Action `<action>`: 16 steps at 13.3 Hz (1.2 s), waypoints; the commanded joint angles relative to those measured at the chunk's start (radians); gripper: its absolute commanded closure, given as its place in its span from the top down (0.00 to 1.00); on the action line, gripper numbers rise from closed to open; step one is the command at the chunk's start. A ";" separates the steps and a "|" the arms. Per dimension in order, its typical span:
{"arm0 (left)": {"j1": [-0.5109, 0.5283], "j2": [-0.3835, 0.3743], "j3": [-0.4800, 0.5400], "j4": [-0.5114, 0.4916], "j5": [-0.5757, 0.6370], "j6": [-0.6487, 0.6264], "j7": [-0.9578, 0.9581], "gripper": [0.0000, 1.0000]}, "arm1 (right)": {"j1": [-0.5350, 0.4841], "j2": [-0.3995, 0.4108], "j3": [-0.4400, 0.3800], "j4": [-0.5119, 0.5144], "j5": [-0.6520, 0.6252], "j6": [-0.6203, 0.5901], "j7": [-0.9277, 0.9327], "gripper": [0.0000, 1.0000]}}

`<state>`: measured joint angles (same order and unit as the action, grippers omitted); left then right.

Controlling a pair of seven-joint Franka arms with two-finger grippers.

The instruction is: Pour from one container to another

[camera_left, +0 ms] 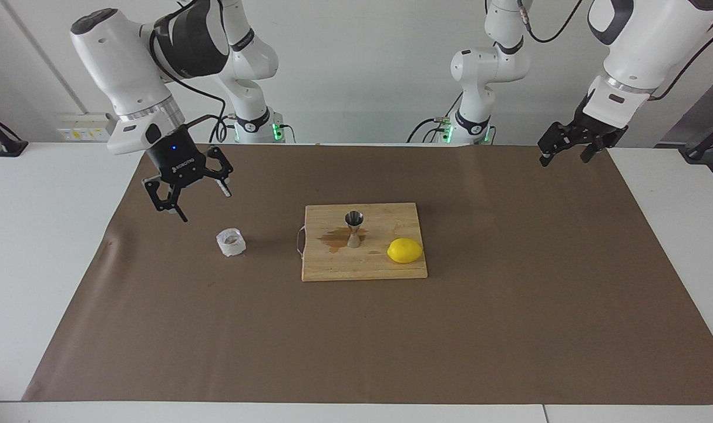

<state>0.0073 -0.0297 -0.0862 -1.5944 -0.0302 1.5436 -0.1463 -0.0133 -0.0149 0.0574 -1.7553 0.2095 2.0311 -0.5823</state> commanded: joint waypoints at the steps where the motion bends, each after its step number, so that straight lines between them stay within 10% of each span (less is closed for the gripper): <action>1: -0.010 -0.027 0.011 -0.024 0.013 -0.007 0.004 1.00 | 0.004 0.001 0.005 0.104 -0.106 -0.128 0.335 1.00; 9: -0.010 -0.027 0.011 -0.024 0.013 -0.007 0.004 1.00 | 0.093 0.041 0.009 0.281 -0.302 -0.451 0.855 1.00; 16: -0.010 -0.027 0.011 -0.024 0.013 -0.007 0.004 1.00 | 0.073 0.010 -0.002 0.206 -0.223 -0.476 0.820 1.00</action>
<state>0.0073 -0.0297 -0.0862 -1.5944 -0.0302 1.5436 -0.1463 0.0745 0.0084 0.0527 -1.5276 -0.0425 1.5589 0.2494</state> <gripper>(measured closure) 0.000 0.000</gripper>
